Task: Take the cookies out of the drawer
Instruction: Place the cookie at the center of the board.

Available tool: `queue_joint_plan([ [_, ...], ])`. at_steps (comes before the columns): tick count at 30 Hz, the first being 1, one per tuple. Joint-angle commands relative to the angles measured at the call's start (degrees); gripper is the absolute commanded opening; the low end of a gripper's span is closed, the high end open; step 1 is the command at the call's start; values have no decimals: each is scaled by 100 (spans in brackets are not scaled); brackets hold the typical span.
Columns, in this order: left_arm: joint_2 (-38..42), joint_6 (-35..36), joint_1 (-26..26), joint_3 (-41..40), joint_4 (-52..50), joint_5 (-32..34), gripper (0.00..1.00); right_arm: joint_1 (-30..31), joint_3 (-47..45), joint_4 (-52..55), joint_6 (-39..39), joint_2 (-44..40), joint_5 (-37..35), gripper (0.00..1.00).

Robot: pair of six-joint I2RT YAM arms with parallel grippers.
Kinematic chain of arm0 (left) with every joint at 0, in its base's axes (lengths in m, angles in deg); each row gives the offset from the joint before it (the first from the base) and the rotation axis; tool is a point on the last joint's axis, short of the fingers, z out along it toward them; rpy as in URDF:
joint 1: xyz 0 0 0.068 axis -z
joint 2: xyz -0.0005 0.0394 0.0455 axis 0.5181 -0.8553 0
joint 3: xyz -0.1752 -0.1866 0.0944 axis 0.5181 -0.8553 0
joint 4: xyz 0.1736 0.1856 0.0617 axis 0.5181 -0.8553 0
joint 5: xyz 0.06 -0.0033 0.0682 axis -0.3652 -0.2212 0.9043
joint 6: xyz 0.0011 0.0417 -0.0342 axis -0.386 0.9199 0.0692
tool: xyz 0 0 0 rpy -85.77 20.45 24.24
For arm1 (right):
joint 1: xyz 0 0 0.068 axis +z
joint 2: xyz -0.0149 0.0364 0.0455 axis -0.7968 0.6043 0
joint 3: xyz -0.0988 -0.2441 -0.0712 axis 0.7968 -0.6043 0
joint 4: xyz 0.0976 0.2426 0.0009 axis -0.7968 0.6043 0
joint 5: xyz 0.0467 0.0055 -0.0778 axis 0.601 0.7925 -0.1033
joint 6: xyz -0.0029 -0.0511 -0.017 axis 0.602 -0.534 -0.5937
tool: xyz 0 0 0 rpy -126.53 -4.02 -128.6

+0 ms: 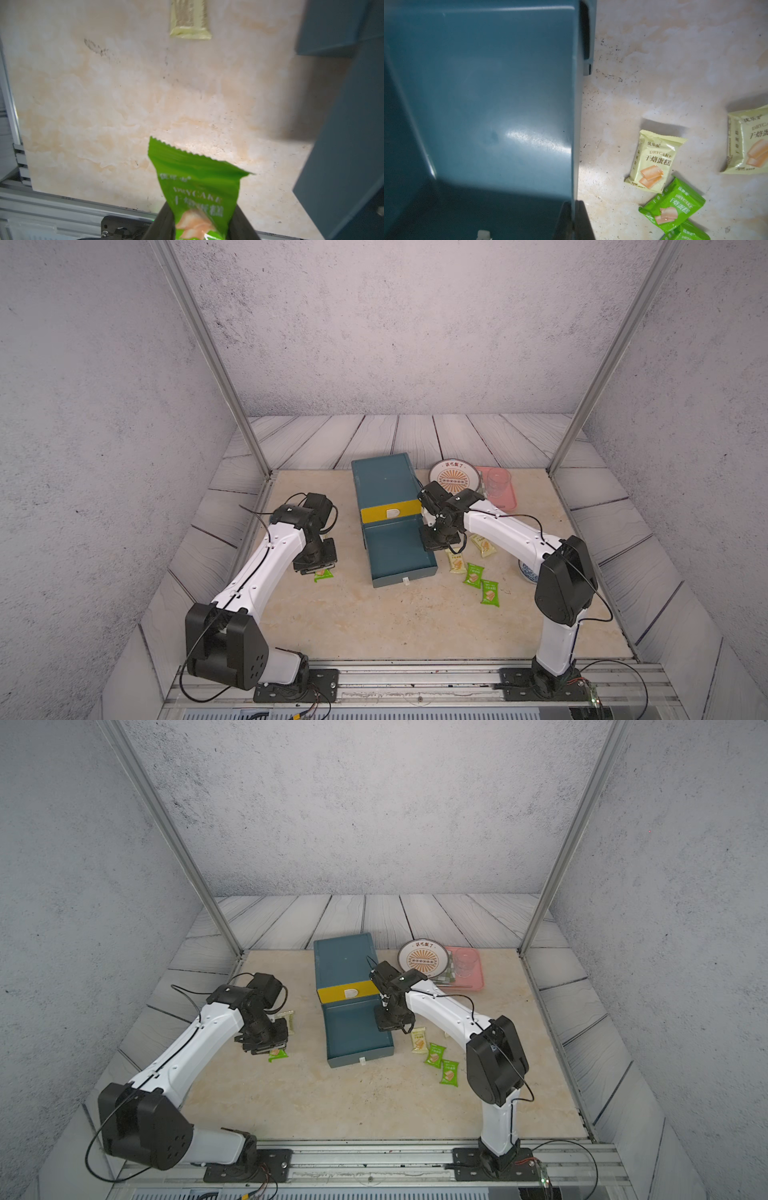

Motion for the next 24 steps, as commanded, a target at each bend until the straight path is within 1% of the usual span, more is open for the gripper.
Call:
queue_joint_plan([
  [1,-160,354,-513,-349,457,-202,39,24,88,-73,54,23,-2,0],
  [4,-345,473,-868,-609,805,-282,40,21,88,-48,59,21,-25,0],
  [7,-520,600,-936,-735,1086,-388,45,23,86,-48,63,23,-55,0],
  [11,-693,635,-929,-802,1202,-547,64,26,103,-63,98,36,-82,0],
  [13,-660,620,-937,-767,1180,-634,71,19,130,-54,108,40,-96,0],
  [15,-520,565,-929,-604,1117,-784,75,20,165,-43,124,52,-126,0],
  [19,-256,449,-904,232,822,-1097,78,18,235,-39,145,57,-135,0],
  [21,-179,275,-860,921,754,-1242,80,28,279,-29,151,73,-161,0],
  [24,-294,0,-728,1997,742,-1316,81,24,323,-17,168,89,-170,0],
])
